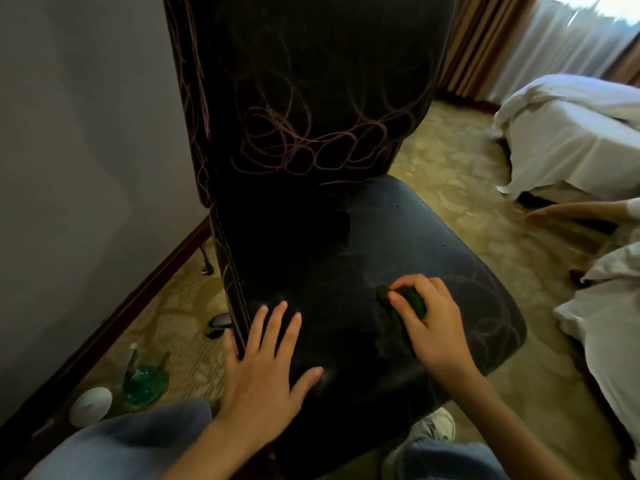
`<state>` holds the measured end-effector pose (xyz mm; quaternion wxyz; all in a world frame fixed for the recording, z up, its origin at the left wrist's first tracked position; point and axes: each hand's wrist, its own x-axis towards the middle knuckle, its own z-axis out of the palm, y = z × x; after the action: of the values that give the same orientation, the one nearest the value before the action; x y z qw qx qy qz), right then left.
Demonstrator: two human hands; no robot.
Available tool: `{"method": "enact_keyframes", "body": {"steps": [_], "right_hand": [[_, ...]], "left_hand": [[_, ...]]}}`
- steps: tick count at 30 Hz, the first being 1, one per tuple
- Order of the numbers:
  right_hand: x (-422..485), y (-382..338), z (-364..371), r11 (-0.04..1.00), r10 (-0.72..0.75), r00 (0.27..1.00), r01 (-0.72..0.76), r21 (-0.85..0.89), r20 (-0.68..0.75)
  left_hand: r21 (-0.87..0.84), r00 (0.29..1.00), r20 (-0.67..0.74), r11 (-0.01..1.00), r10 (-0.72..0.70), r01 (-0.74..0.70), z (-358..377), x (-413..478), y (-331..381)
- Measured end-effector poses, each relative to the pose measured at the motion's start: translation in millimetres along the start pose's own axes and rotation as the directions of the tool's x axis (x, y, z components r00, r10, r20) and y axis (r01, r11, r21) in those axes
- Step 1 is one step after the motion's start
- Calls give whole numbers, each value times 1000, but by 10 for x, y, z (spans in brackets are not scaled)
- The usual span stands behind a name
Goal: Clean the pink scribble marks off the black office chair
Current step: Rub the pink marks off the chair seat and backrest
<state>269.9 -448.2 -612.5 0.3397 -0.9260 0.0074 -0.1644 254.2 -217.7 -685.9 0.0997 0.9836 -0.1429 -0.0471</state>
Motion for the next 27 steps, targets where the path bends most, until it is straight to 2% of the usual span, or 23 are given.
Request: {"method": "enact_keyframes", "body": {"steps": [2,4,6,9,15,17,20,22,24,27], "right_hand": [[-118,9,17,1000,-8,1000,8,20,10],[-225,11,40,999,-22,1000,22,40,9],[-324,7,63,998,-13,1000,13,60,-3],[-459,-6,99,995,37,999,-34,93,-28],[-665,-105,184,975,141,990,-134,177,-28],[-731,-152,222,973,156,986,-144,180,-51],[-820,-279,343,977,163,978,-142,158,-127],[-892,-422,516,986,138,973,-118,114,-185],[-986,-584,769,999,45,973,-42,17,-226],[-1116,-795,1230,991,-86,983,67,-118,-160]], "left_hand": [[-44,1000,16,999,16,-16,-27,2,-42],[-85,998,-29,995,48,-51,-35,29,-137],[-89,998,5,994,70,-69,-98,65,-235],[-60,994,34,993,101,-99,-154,143,-398],[-133,975,118,976,188,-172,-360,347,-753],[-105,981,62,979,183,-175,-405,318,-768],[-83,969,-127,971,212,-223,-303,58,-641],[-86,966,-157,971,206,-221,-147,-142,-570],[-70,976,-134,980,174,-184,-16,-238,-551],[-7,973,-152,984,176,-179,57,-227,-600]]}}
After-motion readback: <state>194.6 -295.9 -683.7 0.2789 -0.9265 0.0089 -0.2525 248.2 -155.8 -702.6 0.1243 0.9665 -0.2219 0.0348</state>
